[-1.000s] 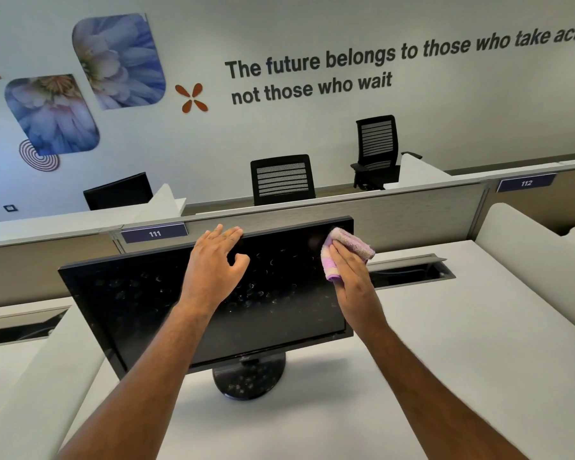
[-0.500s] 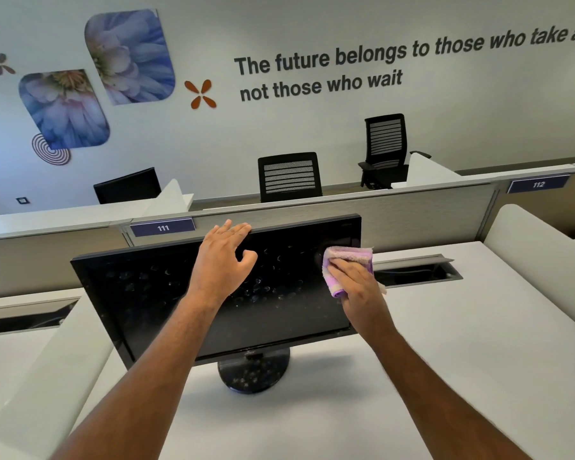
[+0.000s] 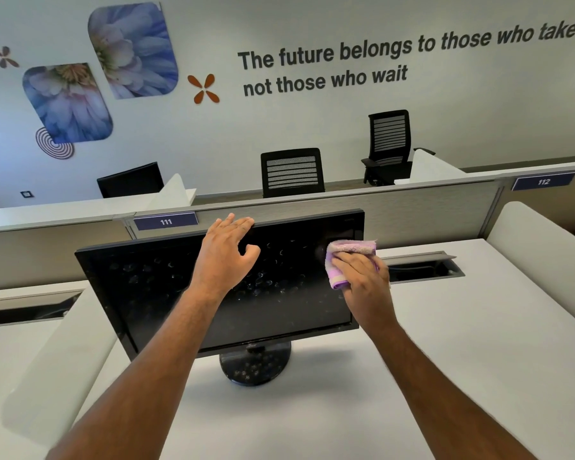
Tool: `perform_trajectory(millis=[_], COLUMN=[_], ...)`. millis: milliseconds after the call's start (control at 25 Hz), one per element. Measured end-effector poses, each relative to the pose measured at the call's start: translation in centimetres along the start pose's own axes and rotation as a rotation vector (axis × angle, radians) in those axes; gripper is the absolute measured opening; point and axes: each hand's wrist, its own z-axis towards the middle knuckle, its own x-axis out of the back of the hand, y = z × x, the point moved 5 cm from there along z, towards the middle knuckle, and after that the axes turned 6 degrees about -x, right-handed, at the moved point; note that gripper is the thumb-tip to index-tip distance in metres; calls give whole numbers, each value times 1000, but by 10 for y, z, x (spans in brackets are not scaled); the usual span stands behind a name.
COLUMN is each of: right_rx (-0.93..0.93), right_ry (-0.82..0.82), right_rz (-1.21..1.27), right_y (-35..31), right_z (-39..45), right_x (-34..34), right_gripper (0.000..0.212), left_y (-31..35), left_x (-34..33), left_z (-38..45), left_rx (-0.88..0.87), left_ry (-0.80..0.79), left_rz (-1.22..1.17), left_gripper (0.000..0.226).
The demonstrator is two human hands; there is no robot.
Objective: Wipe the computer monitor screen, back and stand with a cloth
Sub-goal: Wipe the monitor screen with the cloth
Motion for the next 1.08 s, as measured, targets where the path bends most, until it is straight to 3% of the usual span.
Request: perform_trajectory(millis=[240, 520, 720, 1080], right_rx=[-103, -93, -122, 81], right_ry=[18, -34, 8, -120], right_rz=[44, 31, 110, 149], right_y=[-5, 1, -12, -11], right_z=[35, -5, 31, 10], right_x=[15, -7, 5, -20], right_gripper=[64, 77, 71, 82], left_y=[-3, -2, -6, -9], left_x=[1, -2, -1, -5], left_z=[-1, 1, 1, 3], left_rx=[1, -2, 7, -15], left_ry=[3, 3, 3, -16], left_rz=[-7, -13, -5, 32], left_gripper=[54, 55, 55, 56])
